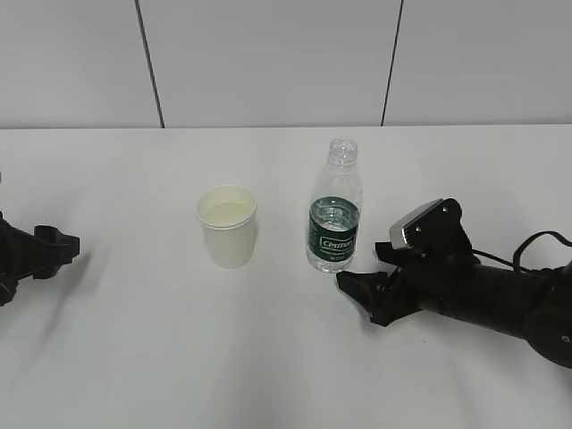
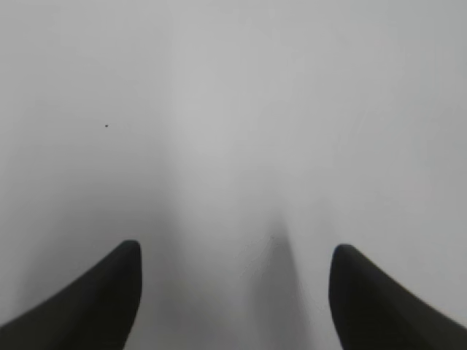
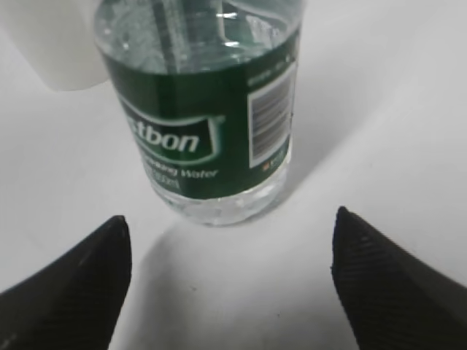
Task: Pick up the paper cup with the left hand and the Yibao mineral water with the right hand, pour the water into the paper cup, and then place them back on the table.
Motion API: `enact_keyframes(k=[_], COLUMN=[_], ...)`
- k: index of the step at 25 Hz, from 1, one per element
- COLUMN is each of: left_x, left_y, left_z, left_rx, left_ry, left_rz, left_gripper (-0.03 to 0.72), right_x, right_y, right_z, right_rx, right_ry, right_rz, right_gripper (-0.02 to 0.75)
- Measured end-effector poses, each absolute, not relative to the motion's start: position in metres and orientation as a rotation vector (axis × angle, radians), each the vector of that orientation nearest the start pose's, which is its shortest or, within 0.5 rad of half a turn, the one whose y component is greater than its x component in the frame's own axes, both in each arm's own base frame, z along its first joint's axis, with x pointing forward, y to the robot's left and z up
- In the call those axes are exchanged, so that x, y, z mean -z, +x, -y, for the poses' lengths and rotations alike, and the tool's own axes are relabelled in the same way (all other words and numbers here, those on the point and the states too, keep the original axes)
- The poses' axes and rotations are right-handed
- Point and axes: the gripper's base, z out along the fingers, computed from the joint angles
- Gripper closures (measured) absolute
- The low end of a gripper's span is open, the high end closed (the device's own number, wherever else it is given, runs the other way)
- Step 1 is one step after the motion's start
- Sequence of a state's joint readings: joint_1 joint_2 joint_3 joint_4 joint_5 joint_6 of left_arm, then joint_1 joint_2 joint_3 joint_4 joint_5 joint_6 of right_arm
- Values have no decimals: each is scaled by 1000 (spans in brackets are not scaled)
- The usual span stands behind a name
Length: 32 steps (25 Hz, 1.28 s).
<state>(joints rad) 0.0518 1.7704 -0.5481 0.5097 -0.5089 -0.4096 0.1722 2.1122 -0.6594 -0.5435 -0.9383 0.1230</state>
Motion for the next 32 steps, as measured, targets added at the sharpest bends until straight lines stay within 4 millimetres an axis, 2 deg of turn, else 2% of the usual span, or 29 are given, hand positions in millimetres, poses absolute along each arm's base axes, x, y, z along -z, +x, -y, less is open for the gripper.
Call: enact_keyframes(k=[6, 10, 16, 23, 26, 28, 32], left_x=[-118, -118, -120, -117, -116, -122, -149], left_y=[289, 289, 290, 288, 290, 293, 299], left_z=[7, 6, 8, 9, 3, 3, 6], left_rx=[217, 217, 230, 214, 136, 88, -10], left_ry=[121, 123, 131, 202, 212, 219, 241], left_rz=[-2235, -2234, -2209, -2245, -2336, -2367, -2377], left_gripper=[162, 165, 167, 167, 167, 167, 167], right_x=[-70, -79, -81, -72, -84, -96, -128], right_y=[306, 309, 314, 308, 306, 303, 303], right_z=[-74, -50, -11, -1, 0, 1, 6], right_rx=[-369, -261, -142, -98, -76, -54, 16], right_ry=[-549, -447, -234, -213, -222, -232, -253], right_rz=[-1962, -1951, -1976, -2131, -2167, -2190, -2239], right_gripper=[116, 123, 126, 134, 134, 136, 139])
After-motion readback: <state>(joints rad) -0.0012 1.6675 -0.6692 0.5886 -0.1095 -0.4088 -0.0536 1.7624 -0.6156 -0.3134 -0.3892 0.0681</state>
